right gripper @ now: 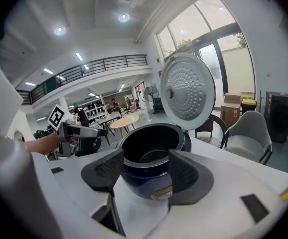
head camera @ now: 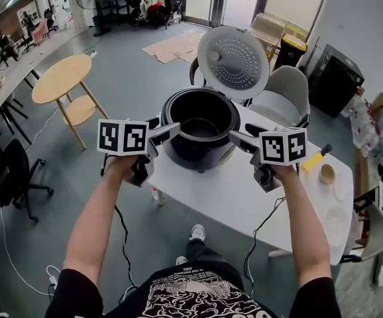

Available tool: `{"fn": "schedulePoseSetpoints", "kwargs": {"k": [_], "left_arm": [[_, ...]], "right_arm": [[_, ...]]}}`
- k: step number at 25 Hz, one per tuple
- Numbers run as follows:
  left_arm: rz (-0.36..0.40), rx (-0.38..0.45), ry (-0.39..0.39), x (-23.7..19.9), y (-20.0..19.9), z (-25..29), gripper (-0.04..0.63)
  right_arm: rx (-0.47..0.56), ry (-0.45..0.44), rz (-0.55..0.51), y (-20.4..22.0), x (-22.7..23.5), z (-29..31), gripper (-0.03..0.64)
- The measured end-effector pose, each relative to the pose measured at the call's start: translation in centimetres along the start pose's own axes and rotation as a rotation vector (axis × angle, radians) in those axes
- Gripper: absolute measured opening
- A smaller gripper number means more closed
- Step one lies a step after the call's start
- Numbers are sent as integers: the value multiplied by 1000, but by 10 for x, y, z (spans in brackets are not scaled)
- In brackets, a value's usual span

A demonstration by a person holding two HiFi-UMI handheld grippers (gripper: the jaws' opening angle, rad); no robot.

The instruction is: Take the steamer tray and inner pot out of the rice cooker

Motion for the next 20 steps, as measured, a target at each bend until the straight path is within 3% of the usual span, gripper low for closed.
{"fn": "schedulePoseSetpoints", "kwargs": {"k": [12, 20], "left_arm": [[-264, -66, 56, -73, -59, 101, 330], [-349, -166, 78, -93, -55, 127, 330]], "right_arm": [[-132, -91, 126, -36, 105, 85, 298], [-209, -151, 204, -32, 126, 109, 305]]}}
Point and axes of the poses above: the fingertips, and each gripper's own axes: z forward along the fingers, x to its right, y out of its underside, the point moved 6 cm from there along -z, backward along the fingers, and after that the axes turned 4 degrees about x, right-handed, at the moved point
